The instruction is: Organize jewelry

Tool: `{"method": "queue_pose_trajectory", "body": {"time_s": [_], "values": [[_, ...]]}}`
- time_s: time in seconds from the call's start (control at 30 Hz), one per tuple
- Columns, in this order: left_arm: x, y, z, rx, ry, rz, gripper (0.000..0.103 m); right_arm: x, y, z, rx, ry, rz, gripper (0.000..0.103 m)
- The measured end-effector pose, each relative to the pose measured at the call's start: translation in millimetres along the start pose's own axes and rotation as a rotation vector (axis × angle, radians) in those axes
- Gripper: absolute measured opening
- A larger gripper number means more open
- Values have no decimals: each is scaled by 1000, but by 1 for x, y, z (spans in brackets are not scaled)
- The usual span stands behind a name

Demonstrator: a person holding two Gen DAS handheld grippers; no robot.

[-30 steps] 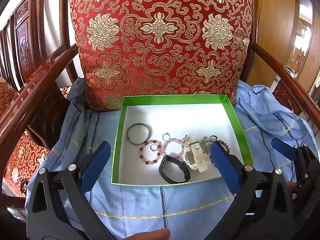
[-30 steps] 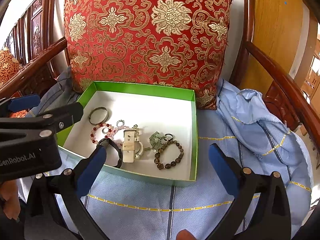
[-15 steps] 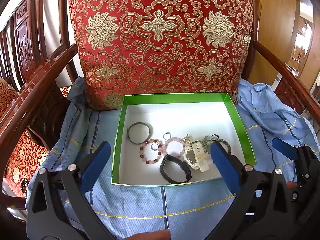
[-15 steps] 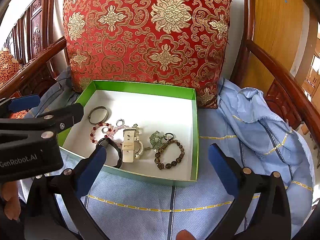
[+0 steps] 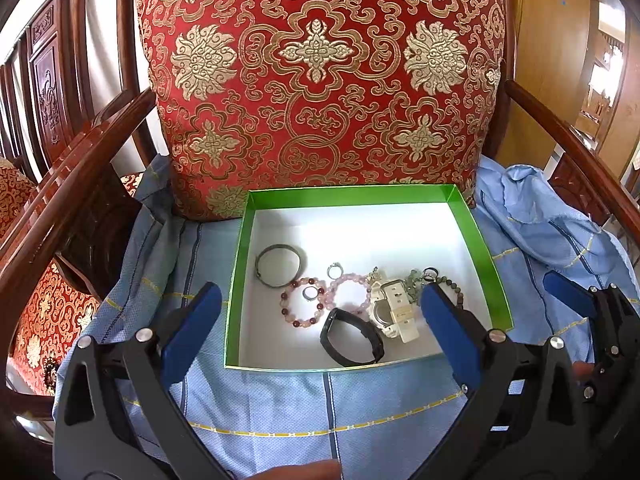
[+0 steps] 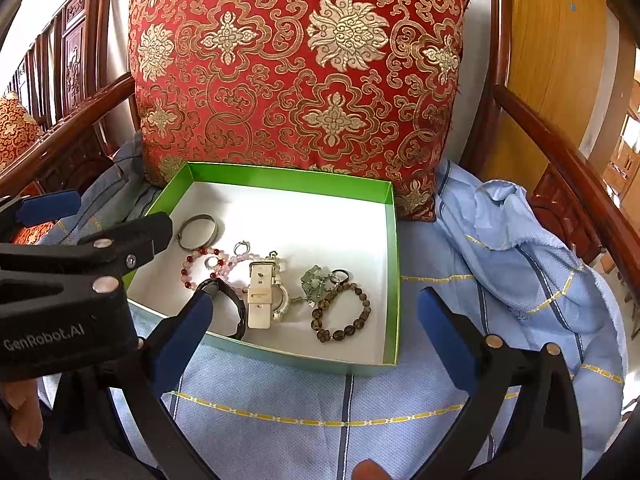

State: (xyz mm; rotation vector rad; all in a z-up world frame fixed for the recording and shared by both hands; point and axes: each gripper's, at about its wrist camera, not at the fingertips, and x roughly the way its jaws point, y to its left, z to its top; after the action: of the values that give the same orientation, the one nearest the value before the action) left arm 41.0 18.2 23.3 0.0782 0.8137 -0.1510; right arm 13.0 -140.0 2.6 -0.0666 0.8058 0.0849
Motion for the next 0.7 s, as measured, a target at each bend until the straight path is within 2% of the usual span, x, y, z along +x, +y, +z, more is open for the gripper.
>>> {"method": "queue_pose_trajectory", "body": {"time_s": [0.7], "values": [[0,0,-2,15,2,8,99,3,6,1,-19,4,-2,100]]}}
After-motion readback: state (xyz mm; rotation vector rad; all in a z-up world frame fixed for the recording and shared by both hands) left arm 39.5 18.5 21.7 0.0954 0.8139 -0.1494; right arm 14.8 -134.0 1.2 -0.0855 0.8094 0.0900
